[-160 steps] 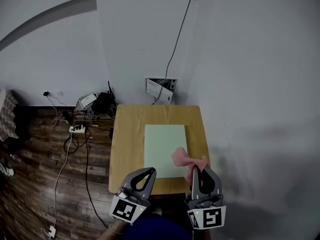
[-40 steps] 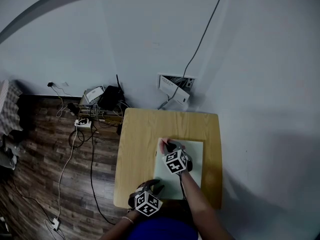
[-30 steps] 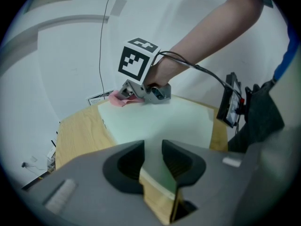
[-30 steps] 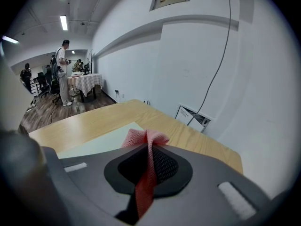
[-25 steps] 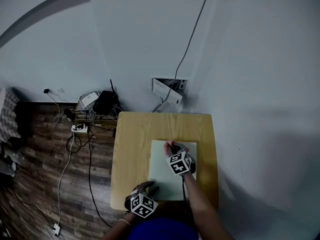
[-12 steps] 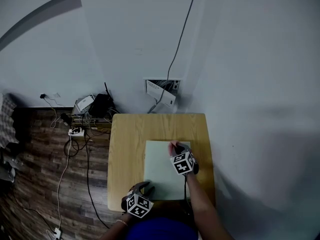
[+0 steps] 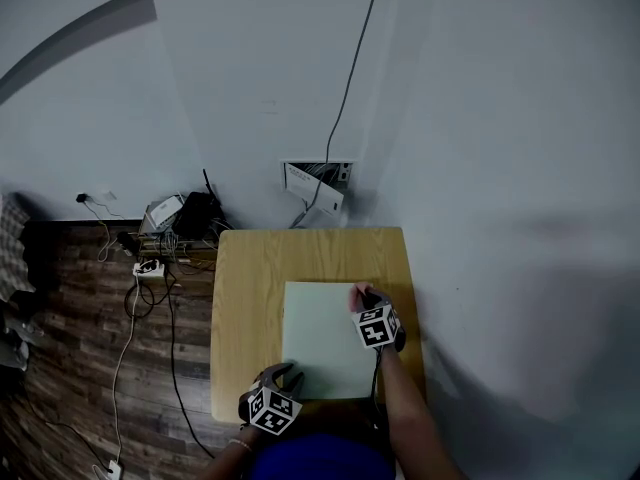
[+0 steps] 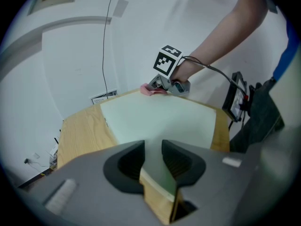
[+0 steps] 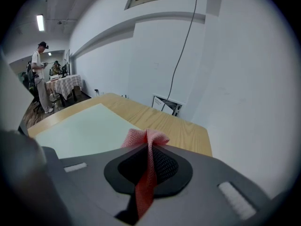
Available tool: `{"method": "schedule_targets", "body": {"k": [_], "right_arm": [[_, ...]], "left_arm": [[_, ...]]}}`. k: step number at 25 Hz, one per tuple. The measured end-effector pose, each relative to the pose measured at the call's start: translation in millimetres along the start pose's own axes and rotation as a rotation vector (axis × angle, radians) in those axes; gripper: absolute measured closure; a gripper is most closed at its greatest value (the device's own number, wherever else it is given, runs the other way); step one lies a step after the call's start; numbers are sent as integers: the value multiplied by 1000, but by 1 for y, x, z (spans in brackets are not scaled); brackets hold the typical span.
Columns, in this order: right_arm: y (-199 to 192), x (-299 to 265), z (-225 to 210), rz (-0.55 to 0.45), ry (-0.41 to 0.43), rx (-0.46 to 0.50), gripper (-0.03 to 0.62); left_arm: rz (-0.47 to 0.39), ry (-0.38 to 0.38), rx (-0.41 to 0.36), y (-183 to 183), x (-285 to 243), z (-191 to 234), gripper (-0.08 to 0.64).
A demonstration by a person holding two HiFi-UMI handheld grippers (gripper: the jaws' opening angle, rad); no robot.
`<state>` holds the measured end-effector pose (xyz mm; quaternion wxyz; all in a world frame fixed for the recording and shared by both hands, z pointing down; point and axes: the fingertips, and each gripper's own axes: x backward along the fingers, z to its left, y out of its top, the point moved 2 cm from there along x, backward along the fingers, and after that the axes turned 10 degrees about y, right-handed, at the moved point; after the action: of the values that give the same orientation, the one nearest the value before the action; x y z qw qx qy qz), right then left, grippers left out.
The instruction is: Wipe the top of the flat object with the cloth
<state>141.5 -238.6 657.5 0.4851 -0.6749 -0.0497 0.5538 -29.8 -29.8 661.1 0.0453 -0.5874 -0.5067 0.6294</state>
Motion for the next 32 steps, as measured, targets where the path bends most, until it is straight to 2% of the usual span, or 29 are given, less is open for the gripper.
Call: {"method": "schedule_targets", "body": {"k": [18, 22, 25, 27, 32], "right_arm": [[-5, 6, -3, 0, -29, -23, 577], [-5, 7, -4, -13, -22, -54, 577], [1, 14, 0, -68, 12, -105, 575], [12, 23, 8, -141, 50, -120, 575], [43, 44, 44, -304, 137, -71, 575]], "left_arm": [[-1, 5, 3, -1, 2, -2, 448], [-2, 6, 7, -1, 2, -2, 448], [-2, 1, 11, -1, 4, -2, 448], [-2, -1, 12, -2, 5, -2, 448], [-5, -4, 14, -2, 5, -1, 448]]}}
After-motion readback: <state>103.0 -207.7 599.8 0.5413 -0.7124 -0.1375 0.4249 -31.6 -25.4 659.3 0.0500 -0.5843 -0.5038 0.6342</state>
